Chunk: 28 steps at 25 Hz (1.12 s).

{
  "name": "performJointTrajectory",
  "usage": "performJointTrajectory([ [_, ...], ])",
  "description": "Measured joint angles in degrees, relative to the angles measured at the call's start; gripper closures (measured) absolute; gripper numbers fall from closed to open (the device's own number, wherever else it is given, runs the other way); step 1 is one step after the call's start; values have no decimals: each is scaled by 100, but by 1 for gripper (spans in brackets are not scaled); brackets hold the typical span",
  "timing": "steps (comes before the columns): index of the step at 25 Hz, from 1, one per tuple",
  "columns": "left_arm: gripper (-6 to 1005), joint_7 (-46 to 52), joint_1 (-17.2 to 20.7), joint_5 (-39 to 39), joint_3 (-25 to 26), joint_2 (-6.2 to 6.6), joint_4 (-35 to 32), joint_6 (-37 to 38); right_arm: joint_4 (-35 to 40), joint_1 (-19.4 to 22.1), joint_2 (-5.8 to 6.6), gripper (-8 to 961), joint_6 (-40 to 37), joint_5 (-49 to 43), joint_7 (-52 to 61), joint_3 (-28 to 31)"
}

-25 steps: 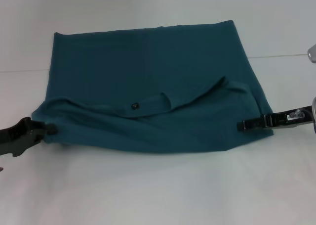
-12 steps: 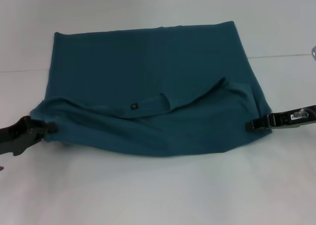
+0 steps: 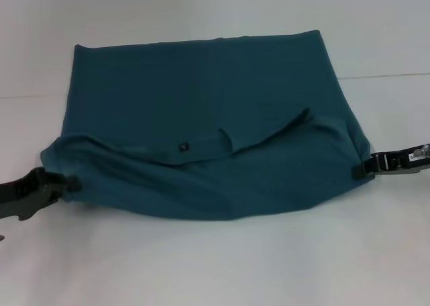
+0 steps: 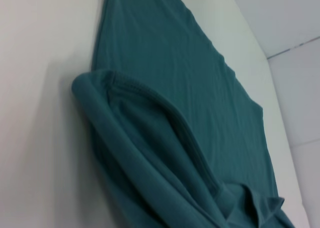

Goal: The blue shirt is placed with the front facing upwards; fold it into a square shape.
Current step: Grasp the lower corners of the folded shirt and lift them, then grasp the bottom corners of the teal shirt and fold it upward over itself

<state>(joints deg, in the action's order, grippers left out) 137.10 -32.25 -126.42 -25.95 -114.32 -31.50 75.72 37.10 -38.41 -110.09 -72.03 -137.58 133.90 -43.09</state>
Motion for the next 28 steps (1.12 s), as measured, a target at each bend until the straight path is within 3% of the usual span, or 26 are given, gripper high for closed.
performJointTrajectory([
  [5,944,0,0,-380,-49,33,-252,678,112,5,80,913,-616,0,4,3],
  [11,945,4,202,-897,-58,-4,-927,1954,785,153,117,913,-2137,-67,5,-27],
  [19,944,-156,722,-1537,-85,-93,-1591,3372,1135,363,43,913,-3724,-621,-171,-47],
  [24,945,-461,975,-1922,-91,-196,-1818,4002,1164,432,-25,914,-4080,-1136,-406,-51],
  [28,945,-543,1104,-2147,-46,-229,-1918,4052,1144,509,-78,914,-4141,-1151,-526,-41],
])
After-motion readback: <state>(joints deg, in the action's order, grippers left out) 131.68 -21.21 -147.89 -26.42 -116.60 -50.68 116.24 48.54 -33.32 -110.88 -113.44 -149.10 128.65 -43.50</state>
